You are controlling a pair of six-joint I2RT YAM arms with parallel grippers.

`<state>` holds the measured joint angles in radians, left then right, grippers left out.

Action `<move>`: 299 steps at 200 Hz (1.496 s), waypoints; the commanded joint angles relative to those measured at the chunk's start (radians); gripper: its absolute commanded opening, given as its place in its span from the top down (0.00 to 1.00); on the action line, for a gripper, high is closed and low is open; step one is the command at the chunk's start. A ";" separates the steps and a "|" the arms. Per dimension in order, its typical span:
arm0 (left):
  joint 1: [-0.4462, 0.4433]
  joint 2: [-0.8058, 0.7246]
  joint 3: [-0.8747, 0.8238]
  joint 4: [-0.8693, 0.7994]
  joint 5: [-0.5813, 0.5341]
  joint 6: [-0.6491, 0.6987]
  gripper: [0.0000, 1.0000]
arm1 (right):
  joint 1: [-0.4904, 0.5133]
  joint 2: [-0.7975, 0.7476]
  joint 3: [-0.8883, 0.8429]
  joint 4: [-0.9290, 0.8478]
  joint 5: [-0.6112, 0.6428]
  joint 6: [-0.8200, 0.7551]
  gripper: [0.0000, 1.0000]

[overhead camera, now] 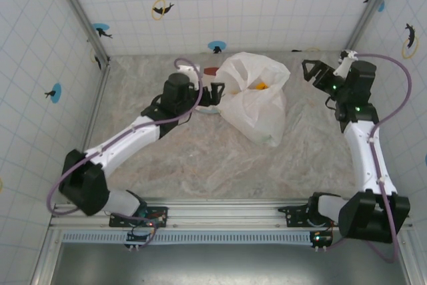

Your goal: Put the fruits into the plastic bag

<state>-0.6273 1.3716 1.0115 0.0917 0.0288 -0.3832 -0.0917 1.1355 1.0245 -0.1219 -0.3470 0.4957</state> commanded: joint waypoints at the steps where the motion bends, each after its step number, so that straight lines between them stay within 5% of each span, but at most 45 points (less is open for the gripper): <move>1: 0.013 -0.131 -0.161 0.062 -0.217 0.055 0.02 | 0.002 -0.075 -0.104 -0.066 0.189 -0.102 0.00; 73: 0.091 -0.329 -0.630 0.215 -0.821 0.089 0.02 | 0.082 -0.245 -0.640 0.290 0.588 -0.174 0.00; 104: 0.149 -0.319 -0.706 0.240 -0.902 0.160 0.02 | 0.108 -0.223 -0.834 0.496 0.684 -0.179 0.00; 149: 0.336 -0.325 -0.861 0.455 -0.669 0.210 0.02 | 0.144 -0.091 -0.989 0.765 0.725 -0.298 0.00; 198: 0.430 -0.134 -0.944 0.745 -0.505 0.292 0.02 | 0.157 0.044 -1.084 1.051 0.713 -0.383 0.00; 220: 0.467 -0.044 -1.008 0.979 -0.425 0.301 0.02 | 0.156 0.086 -1.054 1.044 0.694 -0.384 0.00; 261: 0.502 0.018 -1.015 1.093 -0.304 0.410 0.02 | 0.146 0.124 -1.045 1.100 0.640 -0.372 0.00; 276: 0.543 0.077 -1.045 1.232 -0.258 0.389 0.02 | 0.138 0.142 -1.049 1.147 0.616 -0.370 0.00; 299: 0.600 0.119 -1.041 1.230 -0.166 0.349 0.02 | 0.124 0.181 -1.045 1.208 0.589 -0.368 0.00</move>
<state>-0.0696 1.4418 0.0109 1.1736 -0.2665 -0.0242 0.0475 1.2827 0.0090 0.9524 0.2802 0.1303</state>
